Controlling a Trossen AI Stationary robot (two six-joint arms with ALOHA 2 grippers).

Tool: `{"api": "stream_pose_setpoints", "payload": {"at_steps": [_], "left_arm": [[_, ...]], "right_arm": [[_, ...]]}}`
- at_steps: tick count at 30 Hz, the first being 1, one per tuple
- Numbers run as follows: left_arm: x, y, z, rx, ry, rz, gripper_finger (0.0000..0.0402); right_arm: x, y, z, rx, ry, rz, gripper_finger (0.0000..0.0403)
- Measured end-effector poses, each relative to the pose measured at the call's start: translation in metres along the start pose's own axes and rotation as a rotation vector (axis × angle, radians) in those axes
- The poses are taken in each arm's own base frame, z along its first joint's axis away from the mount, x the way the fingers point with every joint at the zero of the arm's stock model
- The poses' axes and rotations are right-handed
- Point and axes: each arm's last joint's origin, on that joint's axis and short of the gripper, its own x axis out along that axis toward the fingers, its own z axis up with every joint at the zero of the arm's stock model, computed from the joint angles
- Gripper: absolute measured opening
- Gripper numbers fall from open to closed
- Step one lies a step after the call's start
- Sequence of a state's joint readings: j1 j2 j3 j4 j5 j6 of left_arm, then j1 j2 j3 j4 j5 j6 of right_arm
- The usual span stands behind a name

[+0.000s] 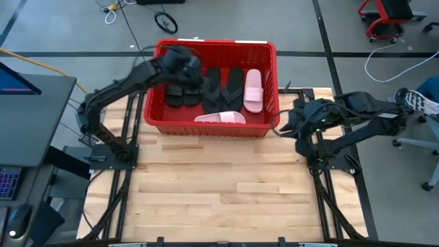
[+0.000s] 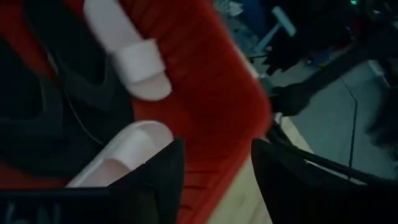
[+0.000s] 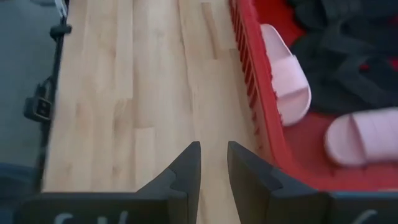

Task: Pick and place slides into bin
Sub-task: Return to Home Position

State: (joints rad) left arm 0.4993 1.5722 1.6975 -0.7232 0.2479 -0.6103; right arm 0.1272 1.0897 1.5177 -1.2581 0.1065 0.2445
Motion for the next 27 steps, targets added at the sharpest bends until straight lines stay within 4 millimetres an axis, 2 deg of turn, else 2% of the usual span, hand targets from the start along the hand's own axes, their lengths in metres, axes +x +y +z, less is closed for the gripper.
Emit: {"api": "stream_pose_setpoints", "payload": {"at_steps": [3,6,14,19,24,27], "left_arm": [[-0.035,-0.022,0.007,0.086,-0.045,-0.045,0.0191],[-0.078,-0.040,0.008,0.169,-0.076,-0.077,0.0194],[-0.173,-0.063,-0.020,0.181,-0.018,-0.108,0.0187],[-0.215,-0.065,-0.040,0.359,-0.124,-0.112,0.0188],[-0.251,-0.060,-0.057,0.450,-0.251,-0.166,0.0195],[-0.260,-0.053,-0.073,0.506,-0.246,-0.249,0.0197]], "right_arm": [[-0.016,-0.004,-0.010,0.057,-0.014,0.005,0.0085],[-0.035,-0.009,-0.020,0.074,-0.067,0.020,0.0085],[-0.076,-0.020,-0.048,0.167,-0.205,0.067,0.0085],[-0.094,-0.027,-0.064,0.165,-0.264,0.073,0.0085],[-0.108,-0.033,-0.077,0.079,-0.325,0.033,0.0085],[-0.115,-0.036,-0.086,0.047,-0.360,0.035,0.0085]]}}
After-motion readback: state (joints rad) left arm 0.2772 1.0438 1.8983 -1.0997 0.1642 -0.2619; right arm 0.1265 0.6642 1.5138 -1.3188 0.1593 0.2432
